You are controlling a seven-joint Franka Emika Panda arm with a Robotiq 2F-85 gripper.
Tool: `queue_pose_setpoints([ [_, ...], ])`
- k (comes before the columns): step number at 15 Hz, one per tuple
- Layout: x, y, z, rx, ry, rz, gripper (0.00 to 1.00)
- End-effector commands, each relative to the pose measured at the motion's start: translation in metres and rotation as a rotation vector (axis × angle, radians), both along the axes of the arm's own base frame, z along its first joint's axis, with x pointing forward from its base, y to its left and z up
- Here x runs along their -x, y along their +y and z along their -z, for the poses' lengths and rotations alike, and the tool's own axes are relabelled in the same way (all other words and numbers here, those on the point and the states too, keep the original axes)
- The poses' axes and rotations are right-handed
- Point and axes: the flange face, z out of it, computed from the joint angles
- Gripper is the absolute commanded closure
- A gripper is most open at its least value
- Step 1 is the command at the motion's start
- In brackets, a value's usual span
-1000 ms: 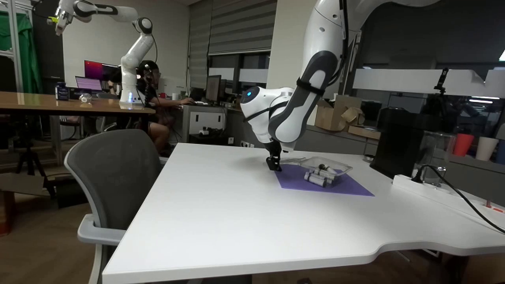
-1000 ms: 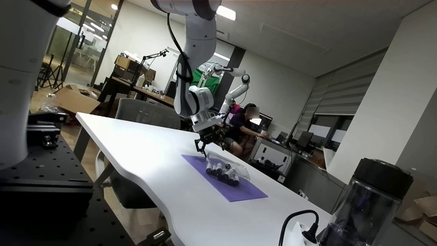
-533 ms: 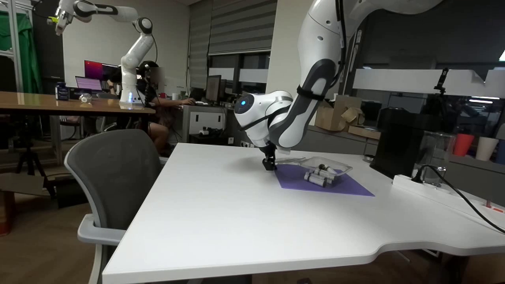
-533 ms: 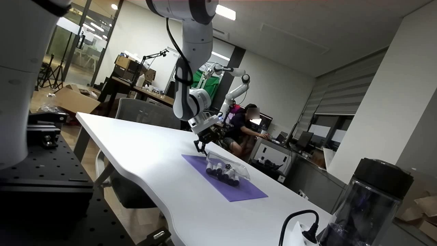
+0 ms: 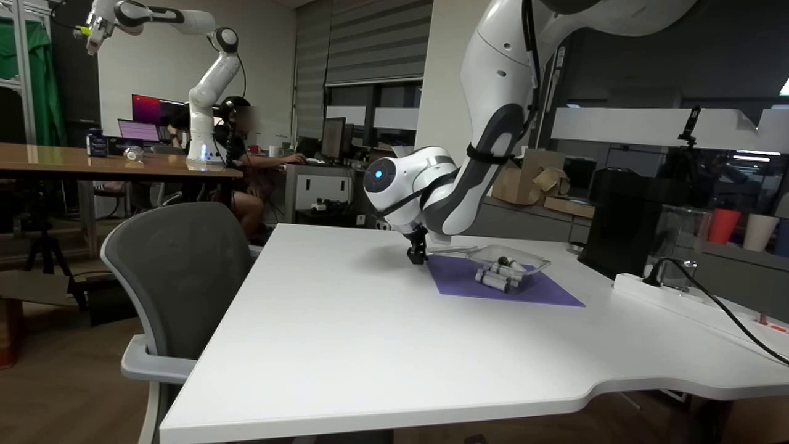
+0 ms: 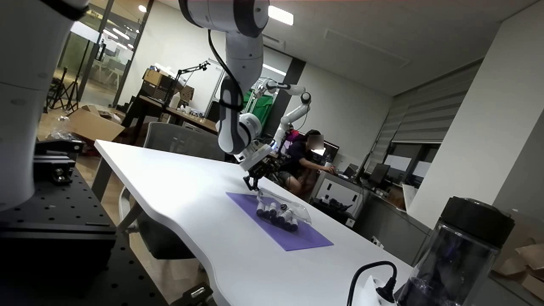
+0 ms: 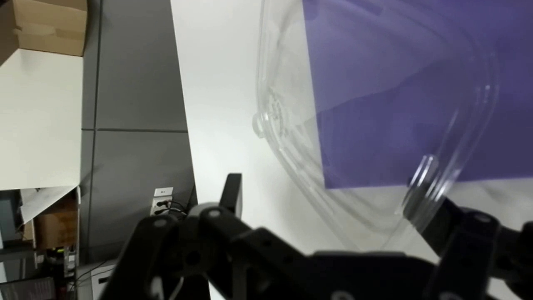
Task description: Close the lid on the clear container
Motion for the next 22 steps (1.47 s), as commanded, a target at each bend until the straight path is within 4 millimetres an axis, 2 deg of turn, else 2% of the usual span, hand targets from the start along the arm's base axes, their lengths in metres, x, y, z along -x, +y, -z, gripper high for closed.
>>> queue_pose_setpoints([
  [1, -0.012, -0.001, 0.000, 0.016, -0.095, -0.013, 0.00],
  [7, -0.021, -0.005, -0.015, 0.115, -0.208, -0.052, 0.00],
  [13, -0.029, -0.019, -0.039, 0.245, -0.218, 0.028, 0.00],
  [18, -0.031, -0.032, -0.066, 0.332, -0.122, 0.166, 0.00],
  [22, -0.027, -0.034, -0.091, 0.370, 0.021, 0.295, 0.00],
])
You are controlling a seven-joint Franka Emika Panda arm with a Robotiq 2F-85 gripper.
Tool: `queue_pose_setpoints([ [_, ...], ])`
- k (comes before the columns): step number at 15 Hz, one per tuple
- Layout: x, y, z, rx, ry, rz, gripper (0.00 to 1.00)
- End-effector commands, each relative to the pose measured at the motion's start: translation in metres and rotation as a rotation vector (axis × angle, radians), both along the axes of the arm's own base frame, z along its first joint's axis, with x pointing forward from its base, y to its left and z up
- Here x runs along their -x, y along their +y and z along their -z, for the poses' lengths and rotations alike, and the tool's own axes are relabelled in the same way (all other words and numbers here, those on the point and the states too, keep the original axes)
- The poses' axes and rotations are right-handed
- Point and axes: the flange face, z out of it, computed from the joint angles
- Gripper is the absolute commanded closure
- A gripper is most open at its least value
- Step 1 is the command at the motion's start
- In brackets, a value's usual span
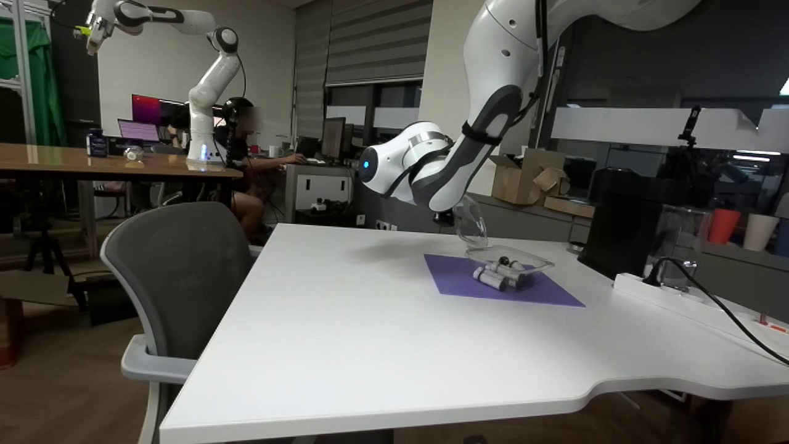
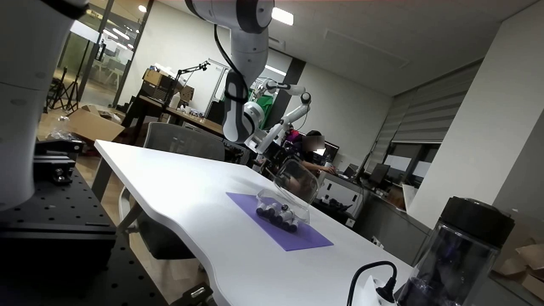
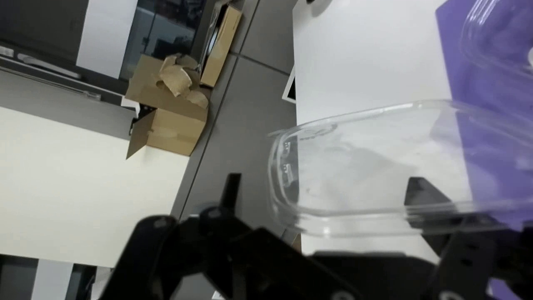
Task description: Close the lid on the clear container
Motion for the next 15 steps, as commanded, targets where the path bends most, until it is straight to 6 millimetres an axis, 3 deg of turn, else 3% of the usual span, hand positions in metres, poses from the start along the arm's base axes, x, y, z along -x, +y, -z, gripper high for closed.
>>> queue_pose_setpoints([
  [1, 0.002, 0.000, -0.030, 0.002, 0.111, 0.122, 0.00],
  [9, 0.020, 0.003, -0.080, 0.001, 0.270, 0.306, 0.00],
  [15, 0.036, -0.027, -0.075, -0.129, 0.311, 0.392, 0.00],
])
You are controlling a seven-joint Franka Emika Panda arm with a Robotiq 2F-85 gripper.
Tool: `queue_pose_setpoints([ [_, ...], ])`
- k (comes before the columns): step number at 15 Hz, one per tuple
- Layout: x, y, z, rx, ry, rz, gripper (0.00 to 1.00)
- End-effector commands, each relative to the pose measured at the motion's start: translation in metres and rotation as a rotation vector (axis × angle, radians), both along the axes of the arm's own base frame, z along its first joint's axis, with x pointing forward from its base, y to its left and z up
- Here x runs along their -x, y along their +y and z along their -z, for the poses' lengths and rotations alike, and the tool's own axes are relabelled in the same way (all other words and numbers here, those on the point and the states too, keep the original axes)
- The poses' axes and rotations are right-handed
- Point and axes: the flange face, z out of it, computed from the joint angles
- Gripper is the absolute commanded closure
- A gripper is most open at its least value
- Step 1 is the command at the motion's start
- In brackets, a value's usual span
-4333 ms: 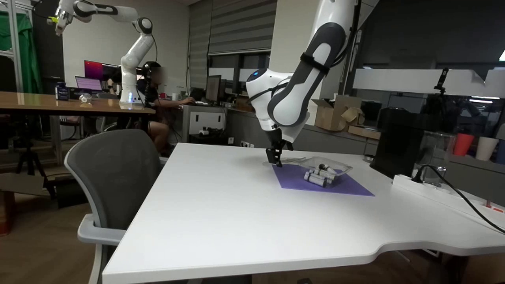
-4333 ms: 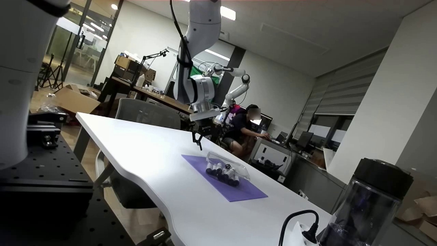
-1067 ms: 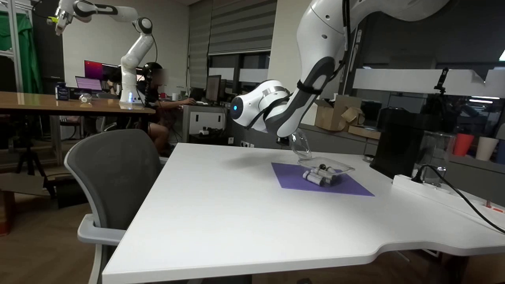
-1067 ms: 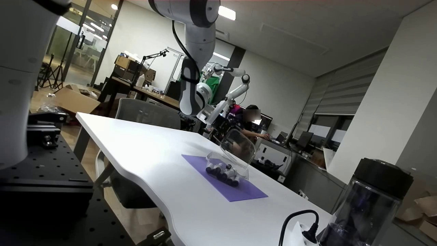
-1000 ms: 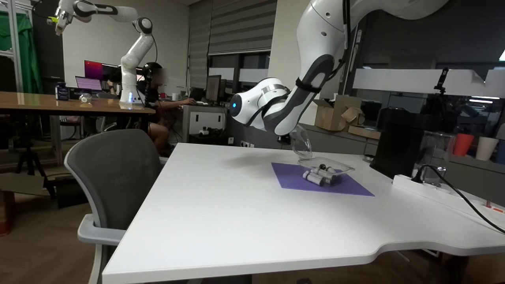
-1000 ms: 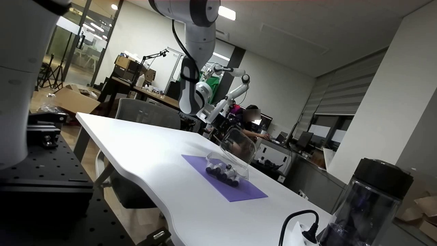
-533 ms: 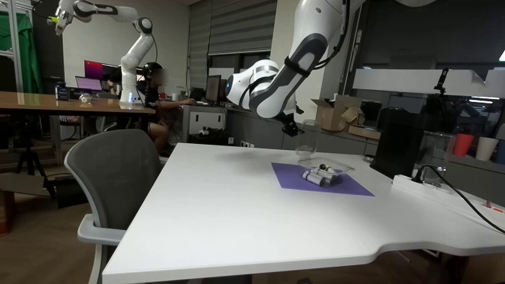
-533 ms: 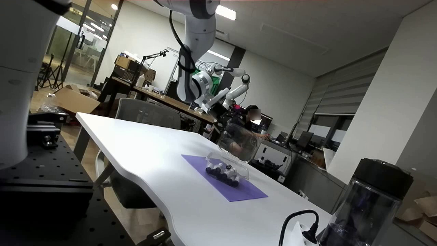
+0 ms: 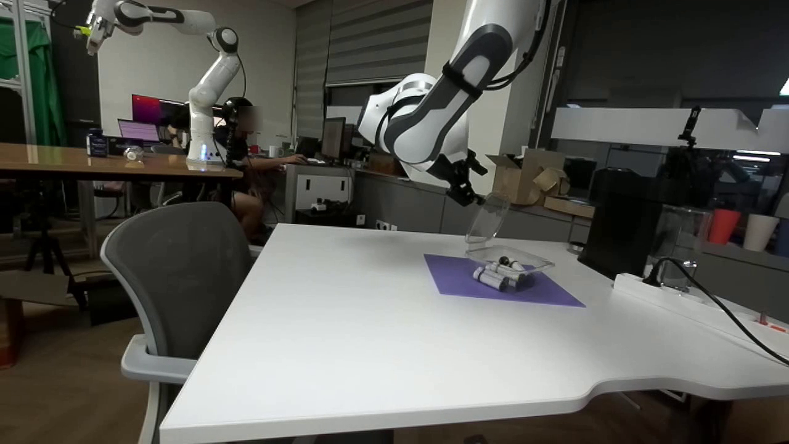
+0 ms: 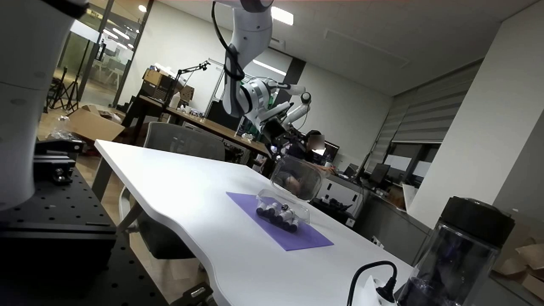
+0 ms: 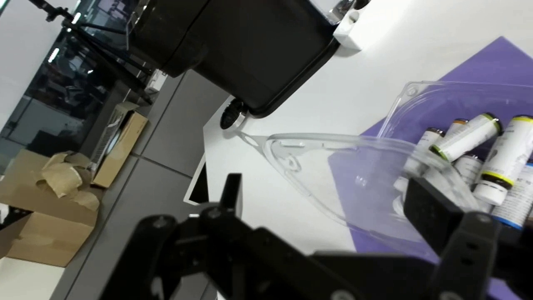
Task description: Close the lid on the clear container
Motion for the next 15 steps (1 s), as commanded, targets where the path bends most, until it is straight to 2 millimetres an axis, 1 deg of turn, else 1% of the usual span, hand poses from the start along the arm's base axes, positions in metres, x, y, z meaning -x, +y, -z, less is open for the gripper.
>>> queue_pose_setpoints([
  [1, 0.016, -0.028, 0.002, -0.084, 0.030, 0.087, 0.00],
  [3, 0.024, -0.045, 0.006, -0.116, 0.058, 0.145, 0.00],
  [5, 0.033, -0.061, 0.006, -0.144, 0.073, 0.196, 0.00],
  [9, 0.053, -0.087, -0.001, -0.223, 0.092, 0.280, 0.00],
  [12, 0.061, -0.098, -0.012, -0.334, 0.059, 0.295, 0.00],
  [15, 0.059, -0.111, -0.034, -0.477, 0.002, 0.376, 0.00],
])
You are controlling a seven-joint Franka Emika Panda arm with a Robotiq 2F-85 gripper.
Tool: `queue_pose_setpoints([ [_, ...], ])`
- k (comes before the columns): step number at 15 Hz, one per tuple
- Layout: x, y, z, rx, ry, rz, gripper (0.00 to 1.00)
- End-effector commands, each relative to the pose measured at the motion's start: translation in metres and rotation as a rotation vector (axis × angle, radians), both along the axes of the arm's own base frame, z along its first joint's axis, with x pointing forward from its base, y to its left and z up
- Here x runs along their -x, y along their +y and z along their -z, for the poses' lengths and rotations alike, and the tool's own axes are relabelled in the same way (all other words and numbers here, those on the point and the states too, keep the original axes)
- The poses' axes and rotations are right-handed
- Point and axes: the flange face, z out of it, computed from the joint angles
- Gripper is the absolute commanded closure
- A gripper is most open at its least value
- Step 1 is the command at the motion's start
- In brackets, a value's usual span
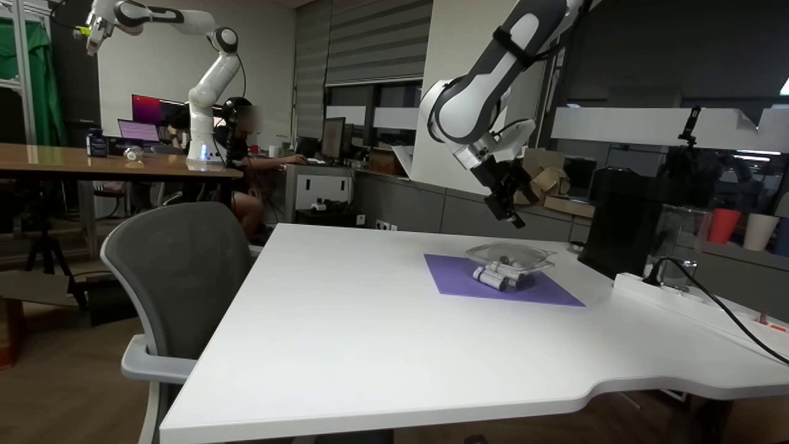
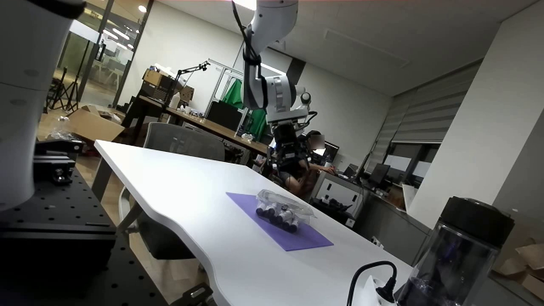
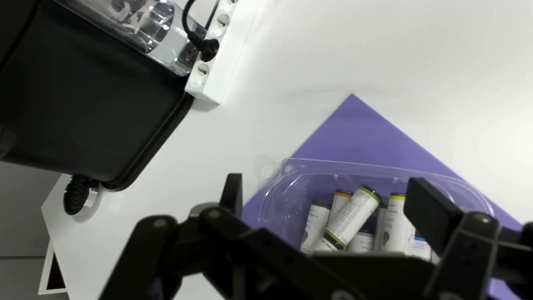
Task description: Close the lid on the clear container
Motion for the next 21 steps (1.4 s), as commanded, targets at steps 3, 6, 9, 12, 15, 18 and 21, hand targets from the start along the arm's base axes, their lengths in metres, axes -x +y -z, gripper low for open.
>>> queue_pose_setpoints([
  [3, 0.010, -0.025, -0.051, -0.225, -0.121, 0.192, 0.00],
  [6, 0.013, -0.039, -0.064, -0.334, -0.180, 0.324, 0.00],
  [9, 0.014, -0.054, -0.062, -0.389, -0.277, 0.412, 0.00],
  [12, 0.012, -0.077, -0.049, -0.385, -0.369, 0.437, 0.00],
  [15, 0.013, -0.105, -0.034, -0.359, -0.437, 0.469, 0.00],
  [18, 0.015, -0.133, -0.023, -0.356, -0.486, 0.495, 0.00],
  [21, 0.016, -0.160, -0.009, -0.393, -0.505, 0.526, 0.00],
])
